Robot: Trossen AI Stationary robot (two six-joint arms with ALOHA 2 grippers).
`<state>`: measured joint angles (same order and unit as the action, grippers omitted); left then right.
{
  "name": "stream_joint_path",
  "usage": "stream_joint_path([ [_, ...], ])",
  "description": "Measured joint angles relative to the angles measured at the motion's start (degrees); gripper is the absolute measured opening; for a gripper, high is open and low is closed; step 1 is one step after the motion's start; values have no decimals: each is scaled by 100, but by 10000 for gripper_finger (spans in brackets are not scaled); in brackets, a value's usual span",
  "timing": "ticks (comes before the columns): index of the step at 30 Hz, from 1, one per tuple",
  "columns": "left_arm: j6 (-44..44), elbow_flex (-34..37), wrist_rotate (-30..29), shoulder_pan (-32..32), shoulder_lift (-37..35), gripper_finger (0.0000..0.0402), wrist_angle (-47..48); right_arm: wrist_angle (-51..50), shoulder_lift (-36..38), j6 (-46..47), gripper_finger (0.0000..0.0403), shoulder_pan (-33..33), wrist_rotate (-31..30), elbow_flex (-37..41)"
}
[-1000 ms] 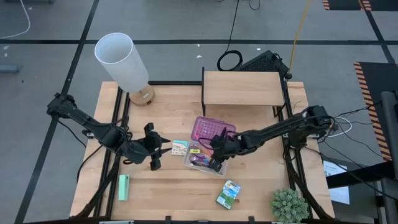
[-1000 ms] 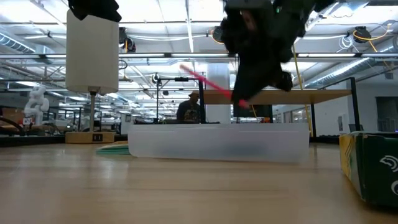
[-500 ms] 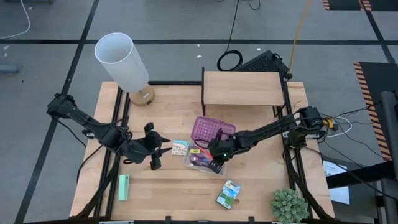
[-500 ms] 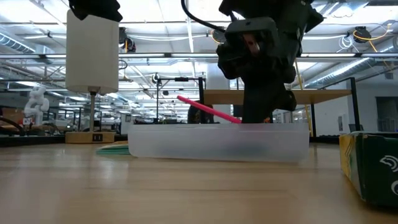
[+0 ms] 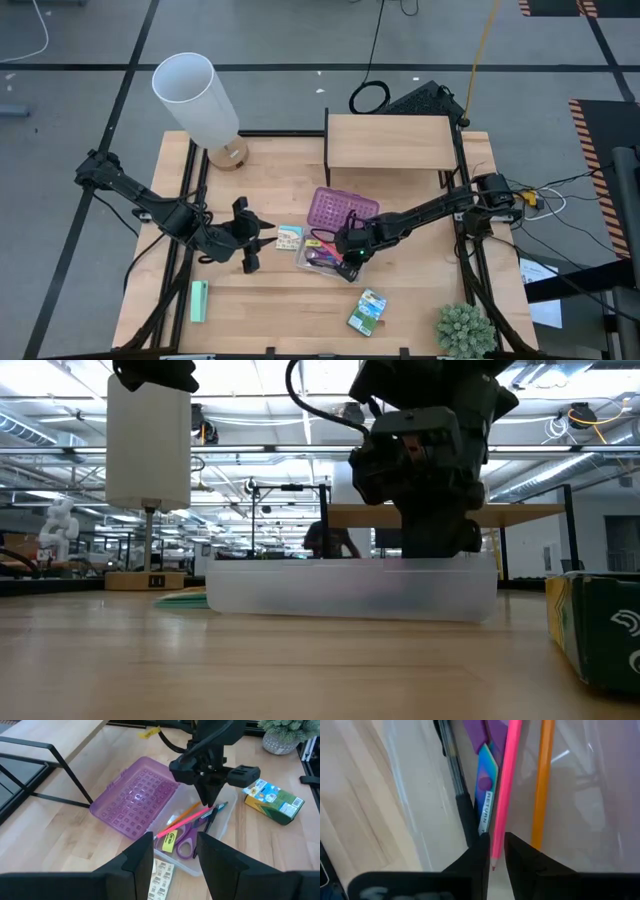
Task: Pack school essentials
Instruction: Put the pink pencil into the purple supply box
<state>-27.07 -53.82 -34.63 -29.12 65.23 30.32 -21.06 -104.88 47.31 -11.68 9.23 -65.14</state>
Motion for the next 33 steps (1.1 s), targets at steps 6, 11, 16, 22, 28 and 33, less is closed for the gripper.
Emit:
stream_joint_path([
  [6, 17, 0, 0, 0, 0, 152, -21, -5, -4, -59, 54, 2, -9, 0],
  [11, 20, 0, 0, 0, 0, 152, -19, -8, 3, -150, 54, 1, -88, 0],
  [16, 13, 0, 0, 0, 0, 152, -19, 0, 7, -153, 55, 2, -490, 0],
  [22, 10, 0, 0, 0, 0, 152, -23, 578, 30, -274, 55, 7, -561, 0],
  [28, 39, 0, -6, 2, 0, 152, -47, 1831, 19, -551, 54, -4, -917, 0],
  [33, 35, 0, -13, 24, 0, 152, -52, 1921, 2, -650, 30, 92, -1079, 0],
])
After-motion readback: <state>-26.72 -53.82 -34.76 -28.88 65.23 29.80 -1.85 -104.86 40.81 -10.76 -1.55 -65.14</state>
